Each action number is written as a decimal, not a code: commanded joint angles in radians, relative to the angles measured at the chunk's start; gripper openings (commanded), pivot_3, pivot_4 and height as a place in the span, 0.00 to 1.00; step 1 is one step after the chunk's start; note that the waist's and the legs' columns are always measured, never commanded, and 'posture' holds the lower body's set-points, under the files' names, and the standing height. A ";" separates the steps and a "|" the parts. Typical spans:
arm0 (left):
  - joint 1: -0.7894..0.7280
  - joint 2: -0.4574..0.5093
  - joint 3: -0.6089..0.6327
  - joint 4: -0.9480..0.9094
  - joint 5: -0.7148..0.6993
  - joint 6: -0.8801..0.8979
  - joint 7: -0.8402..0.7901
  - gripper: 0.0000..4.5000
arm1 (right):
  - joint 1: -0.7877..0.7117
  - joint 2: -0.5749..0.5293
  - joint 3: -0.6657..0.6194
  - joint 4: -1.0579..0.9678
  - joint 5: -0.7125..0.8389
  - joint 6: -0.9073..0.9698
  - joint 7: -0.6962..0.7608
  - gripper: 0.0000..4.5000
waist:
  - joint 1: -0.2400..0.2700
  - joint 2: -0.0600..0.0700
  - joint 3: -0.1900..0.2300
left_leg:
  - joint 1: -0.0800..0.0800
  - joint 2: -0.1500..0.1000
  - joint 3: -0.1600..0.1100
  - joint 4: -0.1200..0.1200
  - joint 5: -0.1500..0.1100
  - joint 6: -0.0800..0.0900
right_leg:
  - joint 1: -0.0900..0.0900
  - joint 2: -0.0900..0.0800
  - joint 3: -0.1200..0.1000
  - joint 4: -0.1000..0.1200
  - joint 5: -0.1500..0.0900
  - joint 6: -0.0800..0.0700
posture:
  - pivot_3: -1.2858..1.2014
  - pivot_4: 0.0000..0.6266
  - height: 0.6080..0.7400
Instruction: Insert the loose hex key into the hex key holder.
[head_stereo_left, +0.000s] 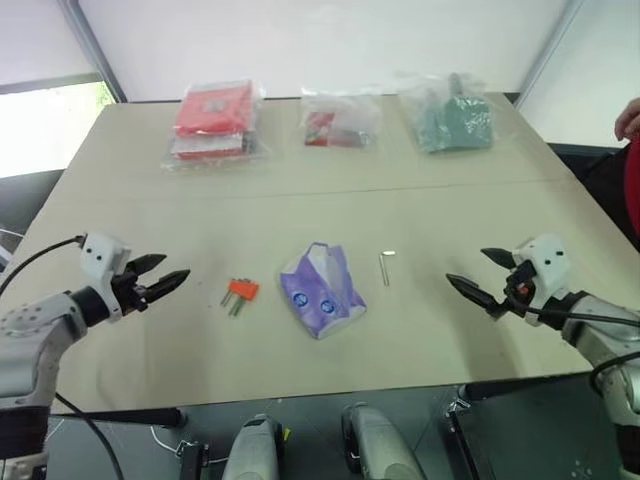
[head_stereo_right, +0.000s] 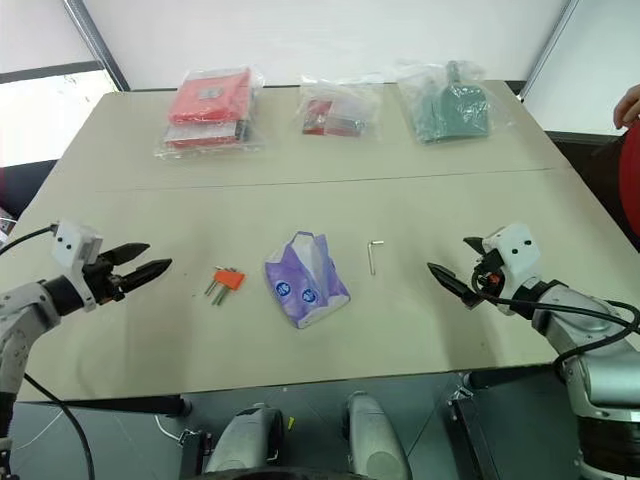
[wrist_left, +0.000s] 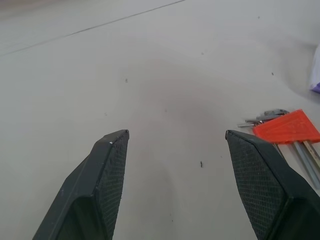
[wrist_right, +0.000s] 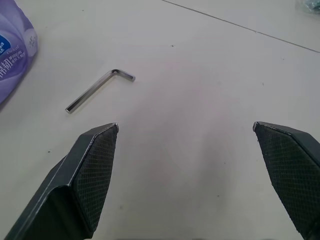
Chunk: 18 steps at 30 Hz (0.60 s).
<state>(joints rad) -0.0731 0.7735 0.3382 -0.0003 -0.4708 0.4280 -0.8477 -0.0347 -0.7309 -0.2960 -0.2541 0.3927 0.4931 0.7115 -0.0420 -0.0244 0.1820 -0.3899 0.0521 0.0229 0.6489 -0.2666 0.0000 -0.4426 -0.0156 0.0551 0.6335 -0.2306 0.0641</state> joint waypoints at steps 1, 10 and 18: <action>0.010 0.011 0.035 -0.031 -0.007 -0.010 -0.001 0.71 | -0.021 -0.001 -0.009 -0.004 -0.009 -0.027 -0.010 1.00 | 0.001 0.000 0.000 | 0.000 0.000 0.000 0.000 0.000 0.000 | 0.000 0.000 0.000 0.000 0.000 0.000 | 0.52 0.24 1.00; -0.018 0.007 0.039 -0.014 -0.017 -0.010 0.001 0.71 | -0.009 0.006 -0.012 -0.026 -0.009 -0.024 -0.021 1.00 | 0.003 0.000 0.000 | 0.000 0.000 0.000 0.000 0.000 0.000 | 0.000 0.000 0.000 0.000 0.000 0.000 | 0.52 0.24 1.00; -0.032 0.001 0.043 0.000 -0.029 -0.005 0.001 0.71 | -0.029 -0.008 -0.013 -0.018 -0.012 -0.019 -0.020 1.00 | 0.002 0.000 0.000 | 0.000 0.000 0.000 0.001 0.000 0.000 | 0.000 0.000 0.000 0.000 0.000 0.000 | 0.52 0.24 1.00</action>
<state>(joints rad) -0.0934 0.7727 0.3459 0.0020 -0.4850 0.4278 -0.8440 -0.0465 -0.7263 -0.2902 -0.2493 0.3760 0.4836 0.6938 -0.0397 -0.0243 0.1820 -0.3899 0.0521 0.0229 0.6495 -0.2665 0.0000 -0.4425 -0.0157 0.0551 0.6340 -0.2305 0.0642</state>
